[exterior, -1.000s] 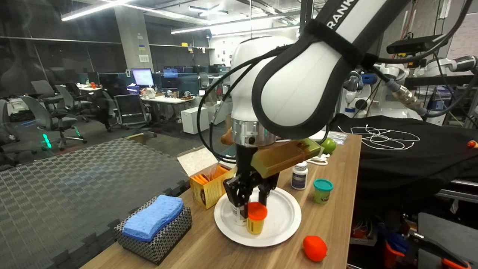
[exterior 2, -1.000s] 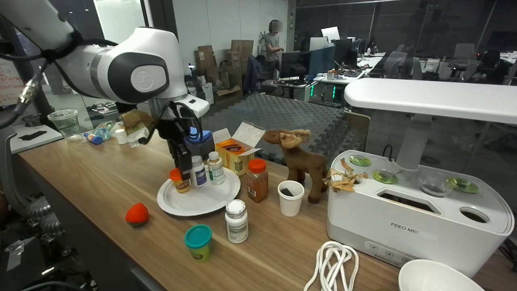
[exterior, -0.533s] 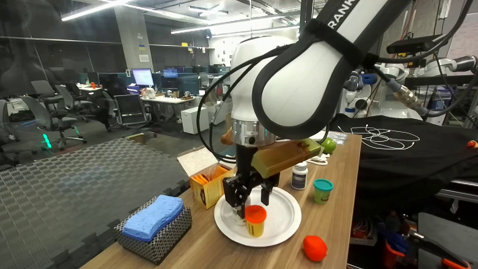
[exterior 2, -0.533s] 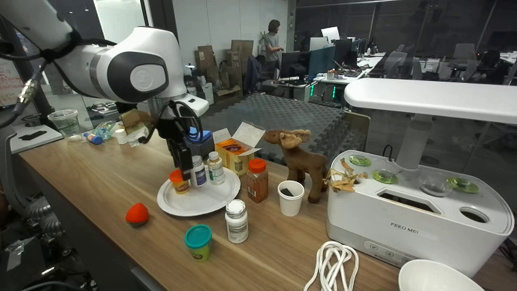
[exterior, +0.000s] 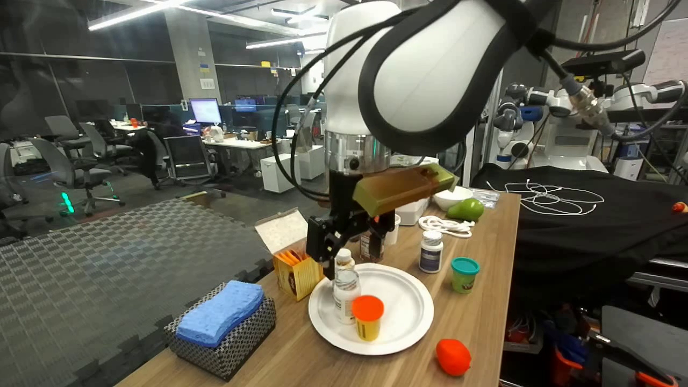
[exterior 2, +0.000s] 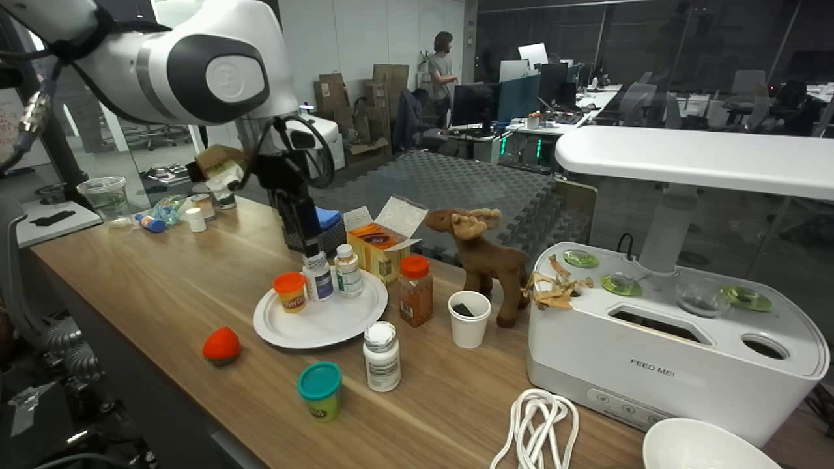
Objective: Place the containers and orange plush toy on the white plate
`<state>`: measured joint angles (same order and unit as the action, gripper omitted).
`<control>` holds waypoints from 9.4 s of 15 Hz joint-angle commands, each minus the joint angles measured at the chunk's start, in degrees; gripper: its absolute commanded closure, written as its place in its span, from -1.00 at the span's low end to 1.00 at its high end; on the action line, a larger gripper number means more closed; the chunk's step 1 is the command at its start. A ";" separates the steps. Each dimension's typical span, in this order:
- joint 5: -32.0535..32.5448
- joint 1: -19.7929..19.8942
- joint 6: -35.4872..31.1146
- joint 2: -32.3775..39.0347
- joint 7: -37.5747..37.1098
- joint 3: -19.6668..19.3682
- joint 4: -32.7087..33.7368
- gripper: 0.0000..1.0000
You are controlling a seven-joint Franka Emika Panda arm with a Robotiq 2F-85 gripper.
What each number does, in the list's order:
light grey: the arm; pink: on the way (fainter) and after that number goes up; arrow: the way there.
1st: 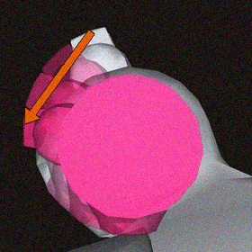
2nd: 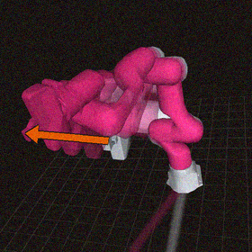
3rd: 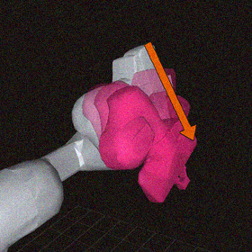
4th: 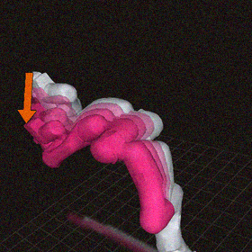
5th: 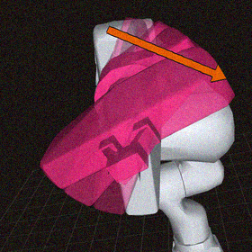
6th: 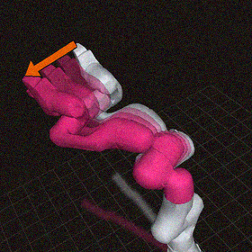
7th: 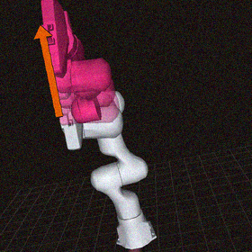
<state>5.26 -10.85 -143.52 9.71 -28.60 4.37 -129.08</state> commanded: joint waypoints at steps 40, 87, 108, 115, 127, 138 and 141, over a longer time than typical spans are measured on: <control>1.59 7.32 3.98 7.87 14.32 -5.94 13.64 -1.00; -3.22 5.31 13.19 0.21 0.97 -4.16 5.41 0.50; -2.04 1.57 -3.94 -2.54 -13.42 -2.58 -4.52 0.50; 1.78 0.48 -5.46 -2.54 -13.57 -2.55 -5.85 0.42; 8.72 1.15 -3.11 -4.29 -15.49 -4.28 -4.26 -1.00; 2.63 11.31 0.77 -0.62 11.17 -7.98 -0.73 -1.00; 3.82 11.96 2.08 1.32 13.11 -8.65 -0.45 -1.00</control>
<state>9.25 0.82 -143.24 9.33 -18.15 -3.83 -131.08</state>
